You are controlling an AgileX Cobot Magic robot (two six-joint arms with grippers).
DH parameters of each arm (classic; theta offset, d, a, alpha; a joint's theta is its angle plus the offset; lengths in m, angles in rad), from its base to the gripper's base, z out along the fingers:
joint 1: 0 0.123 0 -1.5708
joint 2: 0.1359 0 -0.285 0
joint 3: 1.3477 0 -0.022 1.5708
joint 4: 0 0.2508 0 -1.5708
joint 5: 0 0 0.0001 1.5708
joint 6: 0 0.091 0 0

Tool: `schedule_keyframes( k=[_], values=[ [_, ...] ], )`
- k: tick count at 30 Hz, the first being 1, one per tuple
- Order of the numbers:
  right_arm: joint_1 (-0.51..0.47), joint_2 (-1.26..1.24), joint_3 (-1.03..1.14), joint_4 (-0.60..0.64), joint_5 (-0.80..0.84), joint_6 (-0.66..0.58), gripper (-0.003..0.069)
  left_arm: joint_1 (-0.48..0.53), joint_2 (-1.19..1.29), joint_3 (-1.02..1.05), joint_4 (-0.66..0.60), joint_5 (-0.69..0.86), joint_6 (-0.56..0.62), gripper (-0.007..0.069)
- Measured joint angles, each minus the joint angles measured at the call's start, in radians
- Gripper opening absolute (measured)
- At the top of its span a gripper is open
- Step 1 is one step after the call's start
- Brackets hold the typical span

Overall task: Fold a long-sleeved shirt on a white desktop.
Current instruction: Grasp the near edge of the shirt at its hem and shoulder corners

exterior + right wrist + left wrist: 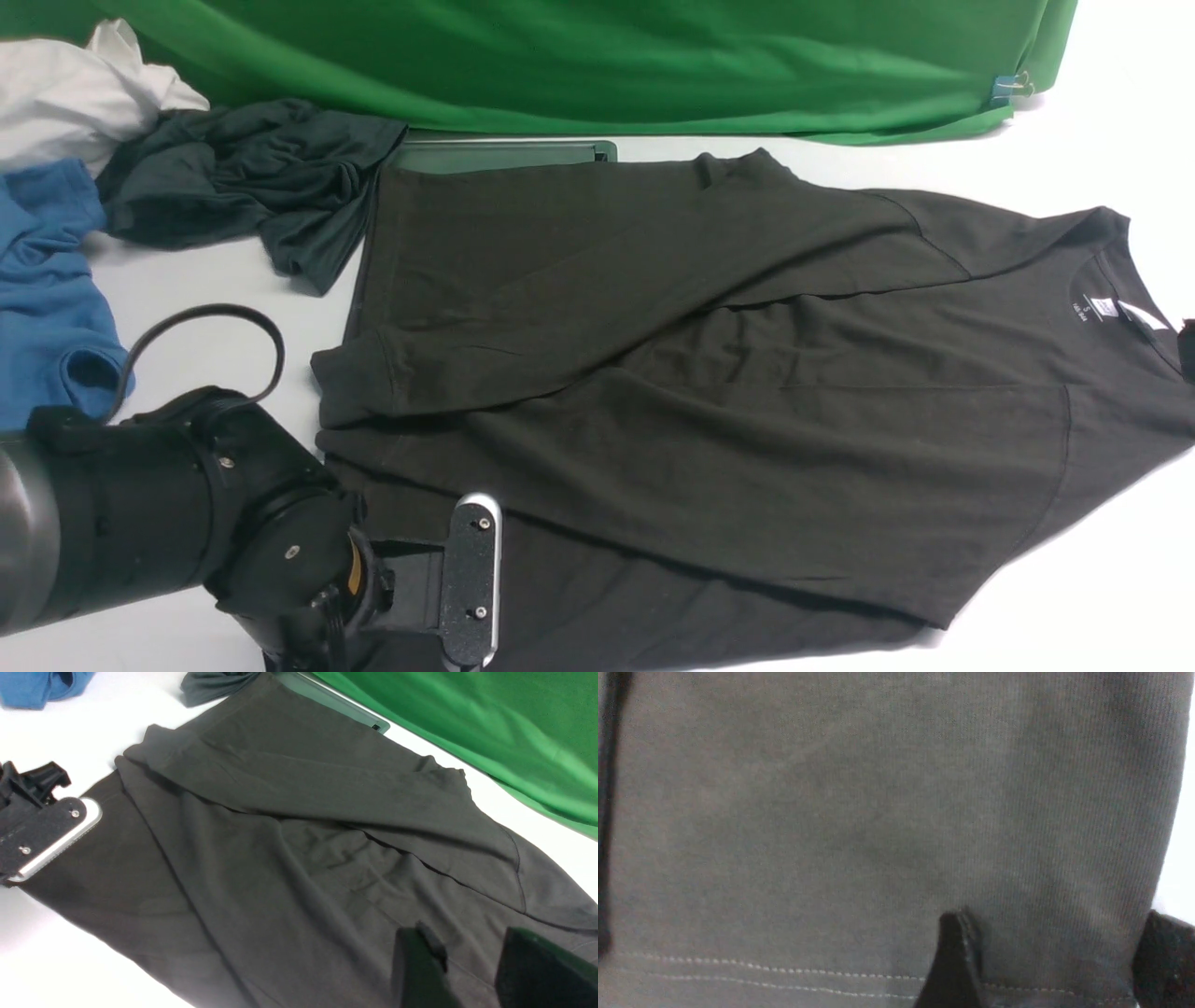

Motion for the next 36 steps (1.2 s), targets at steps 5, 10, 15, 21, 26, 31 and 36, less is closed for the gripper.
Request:
schedule_keyframes(
  k=[5,10,15,21,26,31,36],
  values=[
    [0.000,0.000,0.000,0.001,0.000,0.000,0.0240,0.000,0.005,-0.018,0.001,0.032,-0.074,0.0120],
    [0.000,0.031,0.000,0.001,0.032,0.000,0.0240,0.000,-0.024,-0.045,-0.008,0.090,-0.086,0.0029],
    [0.000,0.143,0.000,0.001,0.079,-0.035,0.0240,0.000,-0.097,-0.084,-0.008,0.193,-0.128,0.0029],
    [0.000,0.345,0.000,0.005,0.127,-0.152,0.0240,0.000,-0.232,-0.094,-0.057,0.330,-0.161,0.0029],
    [0.000,0.516,0.031,0.090,0.103,-0.349,0.0321,0.000,-0.313,-0.094,-0.109,0.352,-0.208,0.0029],
    [0.000,0.625,0.142,0.137,0.000,-0.492,0.0498,0.000,-0.341,-0.094,-0.110,0.353,-0.237,0.0029],
    [0.000,0.699,0.256,0.140,-0.133,-0.561,0.0568,0.000,-0.346,-0.094,-0.108,0.359,-0.262,0.0029]
  ],
)
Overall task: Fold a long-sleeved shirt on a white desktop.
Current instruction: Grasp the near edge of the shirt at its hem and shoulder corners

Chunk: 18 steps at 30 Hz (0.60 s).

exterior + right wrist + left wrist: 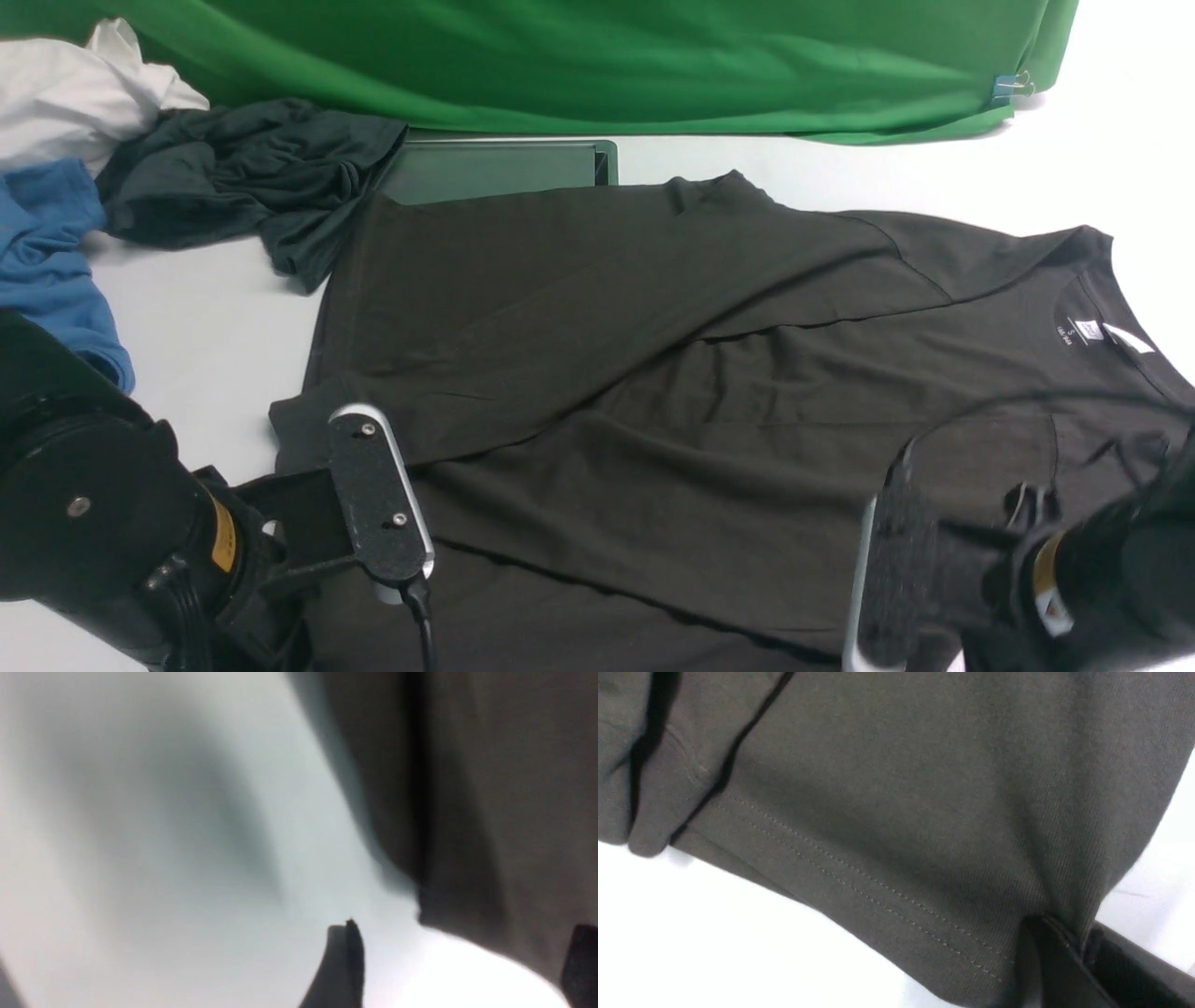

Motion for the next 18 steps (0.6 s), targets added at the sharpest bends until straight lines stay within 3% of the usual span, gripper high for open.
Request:
schedule_keyframes(
  k=[4,7,14,18],
  values=[
    [0.000,0.037,0.066,-0.021,-0.151,-0.013,0.0575,0.000,0.000,0.000,0.000,0.000,0.000,0.0029],
    [0.000,0.067,0.085,-0.106,-0.235,0.033,0.0576,0.000,0.000,0.000,0.000,0.000,0.000,0.0029],
    [0.000,0.095,0.082,-0.201,-0.287,0.095,0.0570,0.000,0.000,0.000,0.001,0.000,-0.008,0.0029],
    [0.000,0.099,0.082,-0.220,-0.290,0.113,0.0460,0.000,0.000,0.000,0.002,0.008,-0.010,0.0029]
  ],
)
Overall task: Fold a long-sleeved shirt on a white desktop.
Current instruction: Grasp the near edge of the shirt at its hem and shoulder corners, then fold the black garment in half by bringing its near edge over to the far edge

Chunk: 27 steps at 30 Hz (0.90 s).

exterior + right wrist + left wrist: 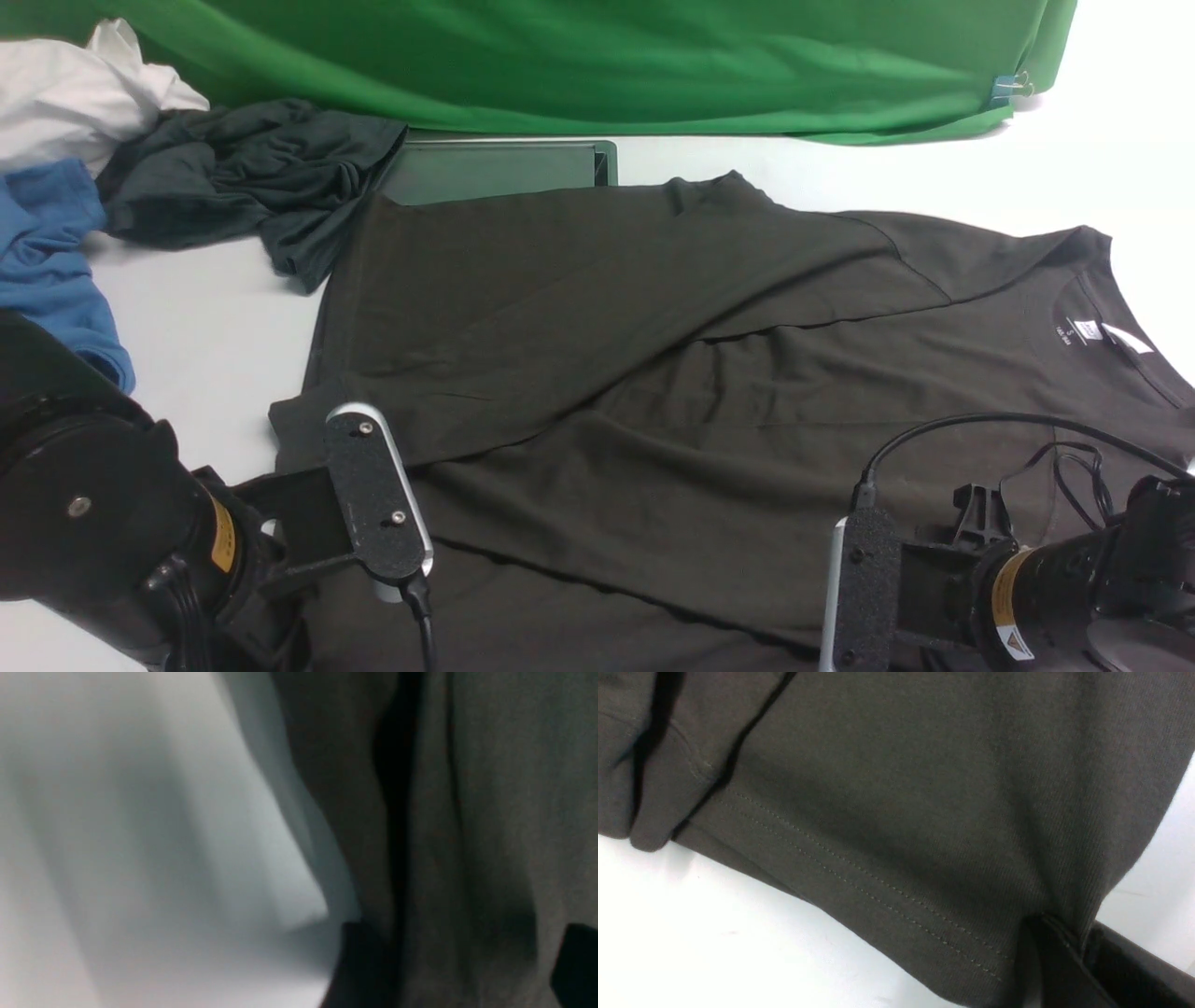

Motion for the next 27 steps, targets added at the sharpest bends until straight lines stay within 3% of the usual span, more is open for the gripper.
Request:
schedule_keyframes(
  k=[3,4,8,16,24,27],
  values=[
    [0.001,0.004,0.000,-0.004,0.017,0.000,0.0299,0.000,0.000,0.000,0.001,0.009,-0.002,0.0029],
    [0.000,0.007,0.000,-0.007,0.031,0.000,0.0216,0.000,0.000,0.000,0.001,0.011,-0.007,0.0029],
    [0.002,0.012,-0.019,-0.010,0.115,0.015,0.0065,0.000,0.000,0.000,-0.003,0.024,-0.023,0.0029],
    [0.004,-0.014,-0.147,0.118,0.474,0.173,0.0056,0.000,0.000,0.000,-0.032,0.072,-0.079,0.0029],
    [-0.001,-0.032,-0.278,0.100,0.525,0.244,0.0055,0.014,-0.002,-0.036,0.045,0.002,-0.201,0.0029],
    [-0.054,0.015,-0.387,0.082,0.466,0.198,0.0055,0.106,0.000,-0.077,0.043,-0.081,-0.216,0.0029]
  ],
)
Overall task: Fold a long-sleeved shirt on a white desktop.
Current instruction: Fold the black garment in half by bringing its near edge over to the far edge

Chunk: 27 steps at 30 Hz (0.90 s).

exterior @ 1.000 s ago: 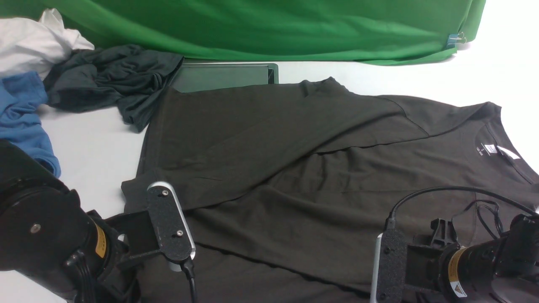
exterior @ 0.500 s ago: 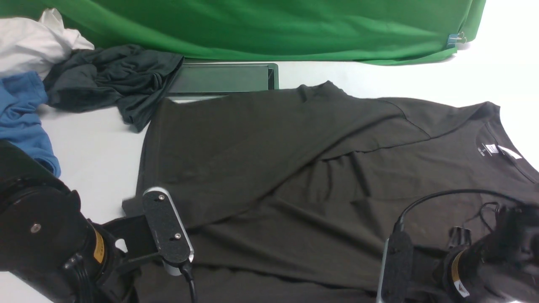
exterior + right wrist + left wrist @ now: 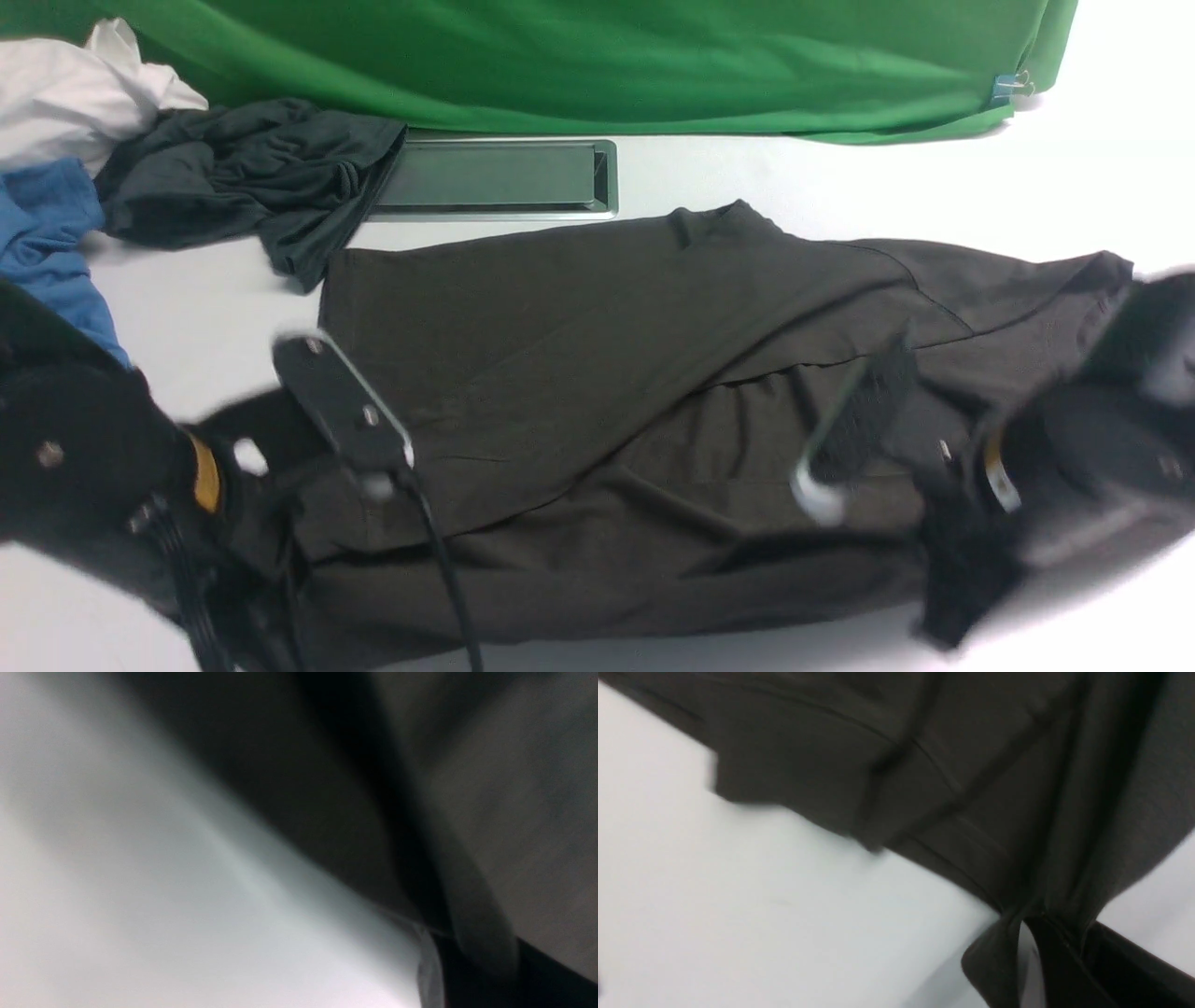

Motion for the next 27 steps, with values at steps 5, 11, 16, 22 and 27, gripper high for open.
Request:
schedule_keyframes(
  k=[5,11,16,22,27],
  values=[
    [-0.103,0.103,-0.120,-0.003,-0.032,-0.094,0.0054,0.159,0.041,-0.053,-0.076,-0.077,0.029,0.0029],
    [-0.182,0.223,-0.290,0.001,-0.068,-0.168,0.0054,0.270,0.165,-0.142,-0.125,-0.153,0.049,0.0029],
    [-0.215,0.309,-0.425,0.006,-0.072,-0.209,0.0054,0.310,0.291,-0.270,-0.117,-0.151,0.051,0.0029],
    [-0.258,0.426,-0.621,0.012,-0.073,-0.248,0.0054,0.314,0.449,-0.492,-0.030,-0.090,0.045,0.0029],
    [-0.278,0.526,-0.763,0.024,-0.085,-0.254,0.0054,0.314,0.538,-0.610,0.053,-0.068,0.019,0.0029]
  ],
)
